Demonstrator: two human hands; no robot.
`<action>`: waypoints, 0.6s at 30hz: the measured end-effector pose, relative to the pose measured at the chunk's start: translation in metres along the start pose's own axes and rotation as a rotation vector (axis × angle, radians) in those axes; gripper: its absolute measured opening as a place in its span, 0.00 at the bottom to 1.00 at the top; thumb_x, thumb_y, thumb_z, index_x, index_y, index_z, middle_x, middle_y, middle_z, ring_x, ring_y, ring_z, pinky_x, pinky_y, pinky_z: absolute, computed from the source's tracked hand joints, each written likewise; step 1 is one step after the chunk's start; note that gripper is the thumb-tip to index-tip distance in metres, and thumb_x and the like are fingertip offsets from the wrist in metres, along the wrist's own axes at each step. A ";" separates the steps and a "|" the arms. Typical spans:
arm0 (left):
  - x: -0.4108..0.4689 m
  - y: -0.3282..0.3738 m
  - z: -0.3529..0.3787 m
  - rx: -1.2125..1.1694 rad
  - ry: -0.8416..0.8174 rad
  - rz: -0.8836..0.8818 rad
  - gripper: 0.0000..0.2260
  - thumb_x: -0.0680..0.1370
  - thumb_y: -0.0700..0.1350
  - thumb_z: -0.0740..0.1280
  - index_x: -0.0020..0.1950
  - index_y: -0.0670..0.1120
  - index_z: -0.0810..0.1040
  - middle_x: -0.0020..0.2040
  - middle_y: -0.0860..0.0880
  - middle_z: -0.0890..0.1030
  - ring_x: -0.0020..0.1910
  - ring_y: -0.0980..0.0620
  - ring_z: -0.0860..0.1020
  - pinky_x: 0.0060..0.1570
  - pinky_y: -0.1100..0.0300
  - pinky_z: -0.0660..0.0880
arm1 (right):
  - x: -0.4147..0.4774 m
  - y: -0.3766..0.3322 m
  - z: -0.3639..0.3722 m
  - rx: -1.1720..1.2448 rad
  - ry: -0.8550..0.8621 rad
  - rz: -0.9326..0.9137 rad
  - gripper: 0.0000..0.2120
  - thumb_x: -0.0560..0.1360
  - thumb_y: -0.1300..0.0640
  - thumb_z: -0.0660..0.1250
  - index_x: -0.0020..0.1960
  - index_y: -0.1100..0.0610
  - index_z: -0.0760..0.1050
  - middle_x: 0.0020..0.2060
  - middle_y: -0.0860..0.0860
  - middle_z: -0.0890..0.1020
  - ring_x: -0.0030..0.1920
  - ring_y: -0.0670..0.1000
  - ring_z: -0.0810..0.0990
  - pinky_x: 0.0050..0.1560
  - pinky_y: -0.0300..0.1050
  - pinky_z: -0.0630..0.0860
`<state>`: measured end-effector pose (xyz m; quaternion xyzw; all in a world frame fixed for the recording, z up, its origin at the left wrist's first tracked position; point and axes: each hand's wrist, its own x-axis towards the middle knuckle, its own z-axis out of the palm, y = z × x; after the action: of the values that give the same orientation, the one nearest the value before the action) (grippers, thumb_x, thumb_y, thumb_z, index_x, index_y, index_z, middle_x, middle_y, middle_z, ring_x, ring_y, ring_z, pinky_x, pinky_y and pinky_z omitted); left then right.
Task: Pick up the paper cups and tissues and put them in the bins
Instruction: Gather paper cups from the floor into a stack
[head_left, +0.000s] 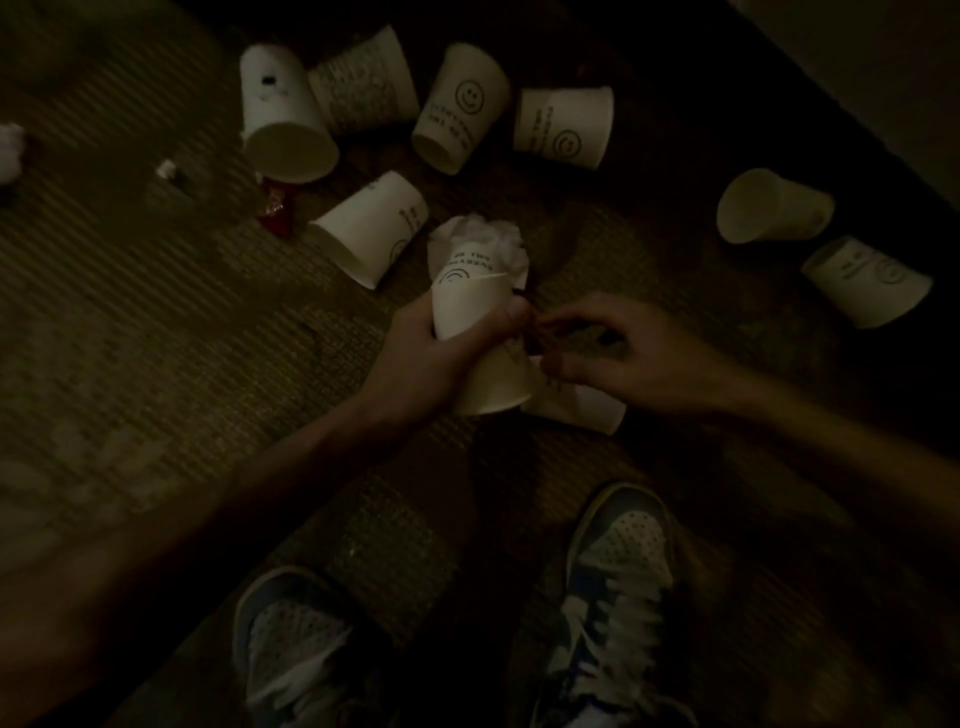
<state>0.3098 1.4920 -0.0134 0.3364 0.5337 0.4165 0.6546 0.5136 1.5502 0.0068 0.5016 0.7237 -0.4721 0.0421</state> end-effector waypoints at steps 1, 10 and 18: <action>0.001 -0.001 -0.001 -0.001 0.020 -0.007 0.18 0.67 0.61 0.74 0.51 0.52 0.79 0.43 0.58 0.85 0.43 0.57 0.84 0.36 0.66 0.78 | 0.000 0.008 0.002 -0.103 -0.014 0.016 0.34 0.65 0.28 0.63 0.67 0.42 0.72 0.59 0.39 0.74 0.62 0.41 0.71 0.62 0.43 0.71; -0.010 -0.004 -0.016 -0.002 0.058 -0.084 0.20 0.66 0.60 0.75 0.52 0.51 0.80 0.45 0.53 0.86 0.44 0.54 0.85 0.37 0.63 0.79 | 0.013 0.041 0.031 -0.265 -0.017 -0.017 0.34 0.69 0.46 0.76 0.71 0.51 0.68 0.63 0.48 0.74 0.60 0.46 0.72 0.54 0.39 0.65; -0.033 0.005 -0.033 -0.058 0.003 -0.203 0.21 0.65 0.60 0.74 0.53 0.50 0.81 0.46 0.48 0.86 0.45 0.49 0.85 0.38 0.60 0.80 | 0.018 0.019 0.018 0.491 0.011 0.150 0.07 0.73 0.50 0.70 0.48 0.52 0.78 0.38 0.48 0.85 0.35 0.42 0.83 0.33 0.34 0.77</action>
<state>0.2737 1.4641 -0.0023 0.2608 0.5539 0.3637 0.7021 0.5117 1.5507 -0.0249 0.5517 0.5484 -0.6264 -0.0500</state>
